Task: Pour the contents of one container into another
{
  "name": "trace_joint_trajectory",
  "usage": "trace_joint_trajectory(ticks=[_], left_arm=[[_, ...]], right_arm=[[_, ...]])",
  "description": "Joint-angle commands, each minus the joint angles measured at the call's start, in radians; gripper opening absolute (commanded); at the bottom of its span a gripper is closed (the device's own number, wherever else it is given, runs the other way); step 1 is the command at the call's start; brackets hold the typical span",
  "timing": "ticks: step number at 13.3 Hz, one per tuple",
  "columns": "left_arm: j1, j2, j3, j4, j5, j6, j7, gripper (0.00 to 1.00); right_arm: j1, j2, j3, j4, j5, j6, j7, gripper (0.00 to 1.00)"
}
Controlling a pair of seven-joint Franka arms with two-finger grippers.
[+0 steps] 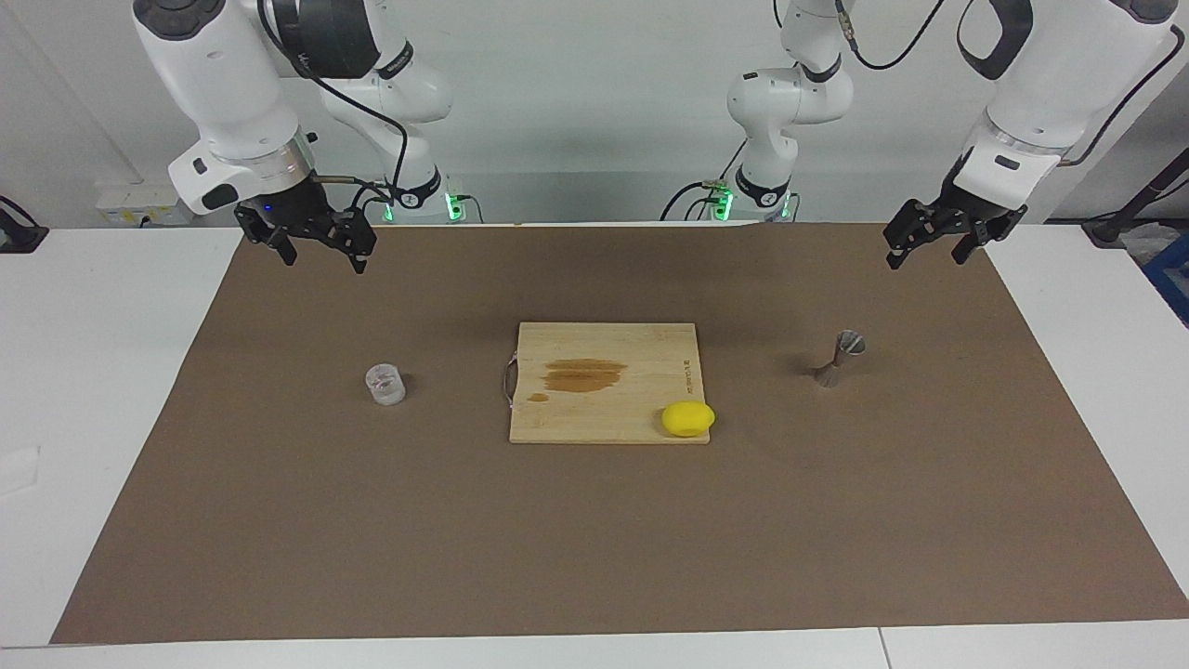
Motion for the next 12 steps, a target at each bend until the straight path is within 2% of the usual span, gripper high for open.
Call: trace_joint_trajectory(ticks=[1,8,12], left_arm=[[-0.003,0.011,0.000,0.024,0.007,-0.016,0.011,1.00],[-0.003,0.011,0.001,0.012,0.009,0.010,0.010,1.00],[-0.007,0.000,0.001,-0.032,0.009,0.067,0.010,1.00]], right_arm=[[-0.011,-0.021,0.002,-0.025,0.020,0.007,-0.022,0.99],[-0.008,-0.021,0.002,-0.023,0.020,0.007,-0.023,0.99],[-0.010,-0.021,0.002,-0.025,0.020,0.007,-0.023,0.99]])
